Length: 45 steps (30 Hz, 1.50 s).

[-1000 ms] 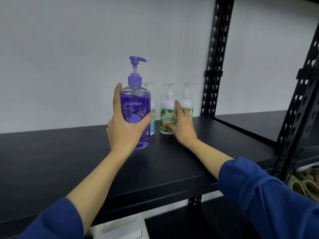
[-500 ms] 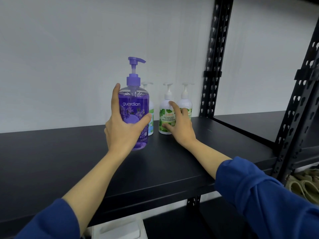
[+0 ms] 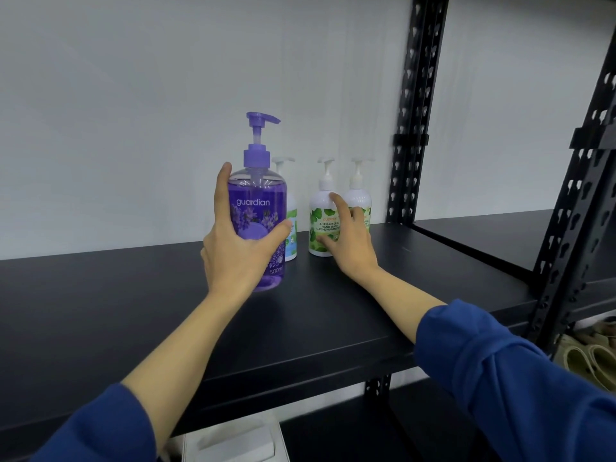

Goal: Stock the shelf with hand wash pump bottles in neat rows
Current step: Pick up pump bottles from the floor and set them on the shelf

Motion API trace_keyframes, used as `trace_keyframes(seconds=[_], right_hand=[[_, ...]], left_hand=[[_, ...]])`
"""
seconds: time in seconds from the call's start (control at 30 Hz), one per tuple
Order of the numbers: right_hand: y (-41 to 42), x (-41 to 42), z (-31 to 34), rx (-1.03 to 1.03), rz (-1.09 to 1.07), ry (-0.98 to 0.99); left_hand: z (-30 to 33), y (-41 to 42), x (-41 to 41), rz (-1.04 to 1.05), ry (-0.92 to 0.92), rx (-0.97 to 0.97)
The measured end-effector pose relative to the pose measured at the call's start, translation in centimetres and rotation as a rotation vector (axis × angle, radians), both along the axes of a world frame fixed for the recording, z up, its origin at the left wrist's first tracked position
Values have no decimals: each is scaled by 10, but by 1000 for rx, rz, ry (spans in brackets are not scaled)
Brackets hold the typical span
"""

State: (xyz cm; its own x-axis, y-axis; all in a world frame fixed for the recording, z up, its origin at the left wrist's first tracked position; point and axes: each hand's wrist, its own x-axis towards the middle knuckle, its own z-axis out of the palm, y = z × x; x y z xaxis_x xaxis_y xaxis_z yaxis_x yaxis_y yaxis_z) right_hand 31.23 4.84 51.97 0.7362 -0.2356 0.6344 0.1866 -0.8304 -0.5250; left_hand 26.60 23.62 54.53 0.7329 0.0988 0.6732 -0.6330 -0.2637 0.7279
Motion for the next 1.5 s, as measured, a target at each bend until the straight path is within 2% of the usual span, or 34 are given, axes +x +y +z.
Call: trace_keyframes(seconds=[0.47,0.63,0.77,0.9,1.1,1.2,1.3,1.5], right_hand=[[6,-4,3,-20,-71,3],[24,-24,8,-215,-173,191],[61,-52,9,-236,-47,252],[122,-76,13,-276,191,360],[226,-96,11,-483,543,512],[252,-99,8,-571,585,612],[256,-101,5,-574,575,641],[258,-106,5,-574,559,631]], left_hand=[[-1,1,1,19,14,-3],[-1,8,-1,58,50,-19],[0,32,-4,109,47,-10],[5,85,-6,191,-1,21],[5,179,-11,373,8,39],[6,219,-13,456,30,-6],[6,251,-10,520,47,-23],[2,281,8,490,50,15]])
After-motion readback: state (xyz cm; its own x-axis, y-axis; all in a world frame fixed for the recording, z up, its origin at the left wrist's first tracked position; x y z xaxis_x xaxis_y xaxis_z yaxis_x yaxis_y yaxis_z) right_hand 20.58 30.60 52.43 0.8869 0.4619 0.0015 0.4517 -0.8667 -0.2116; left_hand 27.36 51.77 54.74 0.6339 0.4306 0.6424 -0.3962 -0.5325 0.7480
